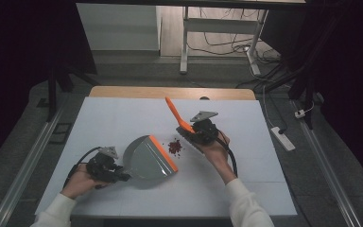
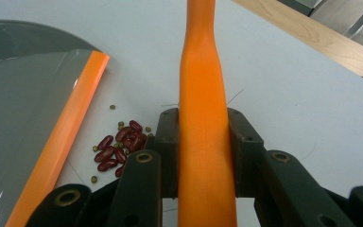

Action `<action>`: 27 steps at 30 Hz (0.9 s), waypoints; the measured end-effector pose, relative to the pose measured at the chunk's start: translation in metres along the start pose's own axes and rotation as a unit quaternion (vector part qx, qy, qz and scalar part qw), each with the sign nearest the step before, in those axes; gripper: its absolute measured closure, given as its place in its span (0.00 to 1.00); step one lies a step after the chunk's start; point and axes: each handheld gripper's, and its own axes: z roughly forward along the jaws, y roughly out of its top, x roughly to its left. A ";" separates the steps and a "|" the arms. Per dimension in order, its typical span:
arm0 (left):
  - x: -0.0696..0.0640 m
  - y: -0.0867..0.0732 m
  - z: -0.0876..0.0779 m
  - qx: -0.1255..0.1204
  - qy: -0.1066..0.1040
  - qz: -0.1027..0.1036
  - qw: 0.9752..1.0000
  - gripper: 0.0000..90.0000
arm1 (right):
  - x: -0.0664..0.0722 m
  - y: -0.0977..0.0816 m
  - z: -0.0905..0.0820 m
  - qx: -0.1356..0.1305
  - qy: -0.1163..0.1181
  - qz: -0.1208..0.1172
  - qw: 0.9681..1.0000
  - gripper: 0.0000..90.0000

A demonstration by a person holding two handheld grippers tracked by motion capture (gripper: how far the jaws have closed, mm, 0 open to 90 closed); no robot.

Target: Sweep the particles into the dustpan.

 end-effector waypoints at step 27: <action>0.004 0.002 0.005 0.011 -0.019 -0.018 1.000 0.69 | 0.020 0.002 0.028 0.027 0.008 -0.031 0.999 0.77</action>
